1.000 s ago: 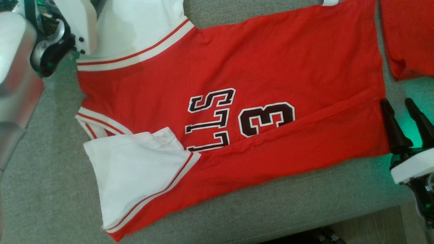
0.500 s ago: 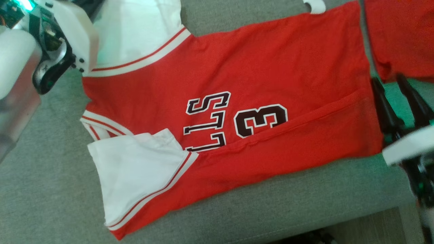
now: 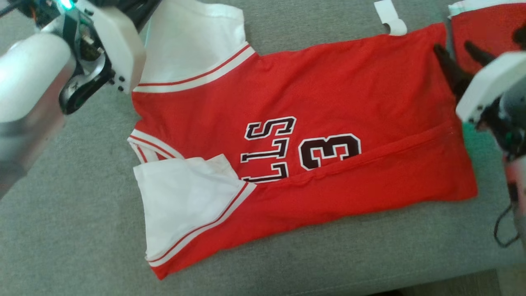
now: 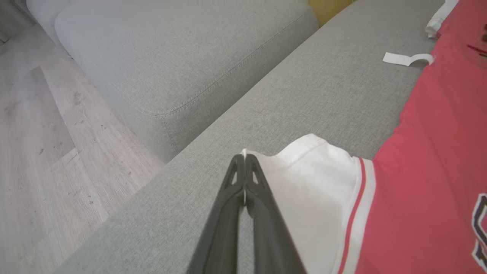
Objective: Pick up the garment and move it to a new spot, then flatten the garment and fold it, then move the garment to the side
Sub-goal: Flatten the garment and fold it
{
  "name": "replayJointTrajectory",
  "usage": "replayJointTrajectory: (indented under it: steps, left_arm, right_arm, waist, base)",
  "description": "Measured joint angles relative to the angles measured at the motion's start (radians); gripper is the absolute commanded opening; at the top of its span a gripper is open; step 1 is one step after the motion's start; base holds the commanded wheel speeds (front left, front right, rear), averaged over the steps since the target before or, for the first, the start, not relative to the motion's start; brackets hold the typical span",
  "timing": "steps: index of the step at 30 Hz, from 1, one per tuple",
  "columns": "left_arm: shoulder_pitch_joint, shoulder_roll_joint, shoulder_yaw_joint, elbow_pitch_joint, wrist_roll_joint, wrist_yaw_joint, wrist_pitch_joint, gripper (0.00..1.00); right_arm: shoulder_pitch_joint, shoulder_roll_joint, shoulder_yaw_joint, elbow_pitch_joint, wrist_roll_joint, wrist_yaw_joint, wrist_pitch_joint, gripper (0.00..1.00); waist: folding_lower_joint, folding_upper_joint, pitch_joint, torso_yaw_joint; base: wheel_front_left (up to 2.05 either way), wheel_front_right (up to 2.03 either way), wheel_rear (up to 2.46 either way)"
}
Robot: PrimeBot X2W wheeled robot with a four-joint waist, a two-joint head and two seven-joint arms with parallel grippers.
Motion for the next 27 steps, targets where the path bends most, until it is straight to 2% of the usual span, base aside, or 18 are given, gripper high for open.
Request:
replayJointTrajectory:
  steps: [8, 17, 20, 23, 24, 25, 27]
  left_arm:
    - [-0.03, -0.003, -0.038, -0.006, -0.007, 0.0, -0.021, 0.0]
    - [-0.035, -0.004, -0.061, 0.002, -0.025, 0.0, -0.042, 0.0]
    - [-0.037, -0.006, -0.065, 0.008, -0.025, 0.0, -0.045, 0.0]
    - [-0.037, -0.011, -0.069, 0.015, -0.025, 0.0, -0.051, 0.0]
    - [-0.037, -0.012, -0.07, 0.016, -0.025, 0.0, -0.054, 0.0]
    - [-0.038, -0.012, -0.072, 0.017, -0.025, 0.0, -0.054, 0.0]
    - [-0.038, -0.013, -0.075, 0.02, -0.025, 0.0, -0.055, 0.0]
  right_arm:
    - [-0.145, 0.001, 0.035, 0.195, -0.01, 0.0, 0.019, 1.0]
    - [-0.223, 0.008, 0.098, 0.296, 0.019, 0.0, -0.012, 1.0]
    - [-0.239, 0.002, 0.119, 0.317, 0.02, 0.0, -0.026, 0.81]
    - [-0.247, -0.004, 0.129, 0.335, 0.028, 0.0, -0.033, 0.48]
    - [-0.247, -0.006, 0.133, 0.342, 0.029, 0.0, -0.039, 0.42]
    - [-0.247, -0.007, 0.138, 0.348, 0.029, 0.0, -0.044, 0.25]
    - [-0.249, -0.011, 0.148, 0.36, 0.029, 0.0, -0.049, 0.0]
  waist:
    - [0.0001, 0.0, 0.018, 0.028]
    - [0.0001, 0.0, 0.025, 0.044]
    - [0.0, 0.0, 0.025, 0.048]
    - [0.0001, 0.0, 0.025, 0.052]
    - [0.0001, 0.0, 0.025, 0.053]
    - [0.0, 0.0, 0.025, 0.054]
    - [0.0001, 0.0, 0.026, 0.055]
  base:
    - [0.0, 0.0, 0.0]
    - [0.0, 0.0, 0.0]
    - [0.0, 0.0, 0.0]
    - [0.0, 0.0, 0.0]
    - [0.0, 0.0, 0.0]
    - [0.0, 0.0, 0.0]
    - [0.0, 0.0, 0.0]
